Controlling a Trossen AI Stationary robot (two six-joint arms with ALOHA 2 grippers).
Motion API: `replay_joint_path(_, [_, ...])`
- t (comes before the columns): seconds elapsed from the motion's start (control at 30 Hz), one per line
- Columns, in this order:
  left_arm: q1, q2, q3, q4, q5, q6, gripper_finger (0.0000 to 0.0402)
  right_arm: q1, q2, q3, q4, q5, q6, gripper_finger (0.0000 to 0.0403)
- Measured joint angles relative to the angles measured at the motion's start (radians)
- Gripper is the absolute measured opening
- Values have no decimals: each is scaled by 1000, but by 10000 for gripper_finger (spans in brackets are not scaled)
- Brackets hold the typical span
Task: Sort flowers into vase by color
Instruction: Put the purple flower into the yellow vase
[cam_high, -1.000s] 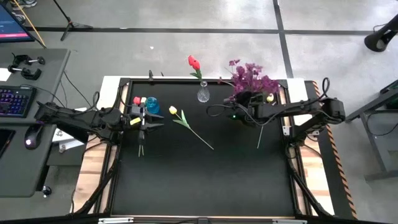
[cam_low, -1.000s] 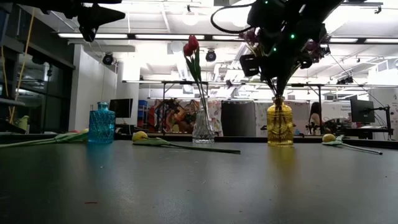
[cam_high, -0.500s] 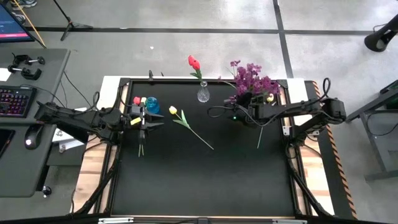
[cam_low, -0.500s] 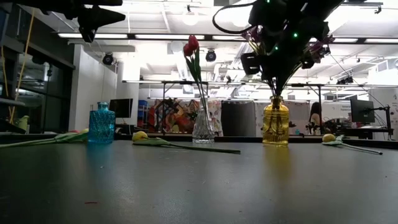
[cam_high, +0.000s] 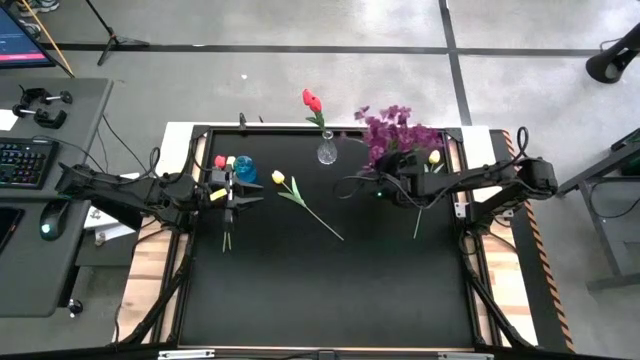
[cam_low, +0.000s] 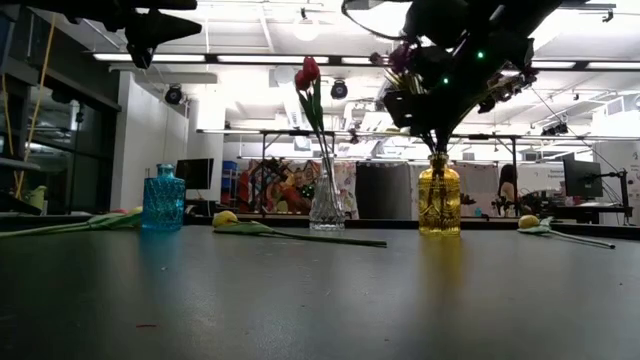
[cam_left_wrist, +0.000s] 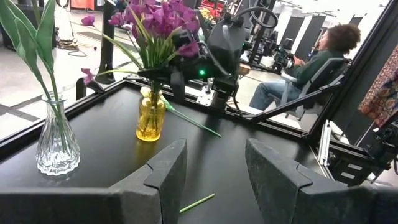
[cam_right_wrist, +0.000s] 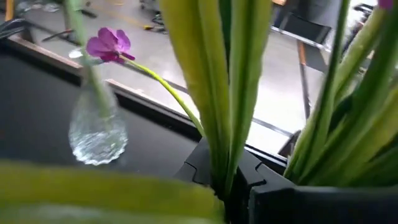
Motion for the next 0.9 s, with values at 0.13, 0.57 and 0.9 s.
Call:
replay_joint_path(0.13, [0,0,0,0,0,0,151,7,0,0,21,-35,-45,0])
replay_joint_path(0.57, [0,0,0,-1,0,0,151,7,-59,0,29,-204,-71,107])
replay_joint_path(0.9, [0,0,0,0,-1,33,151,7,-155,0,3,-323,-106,208])
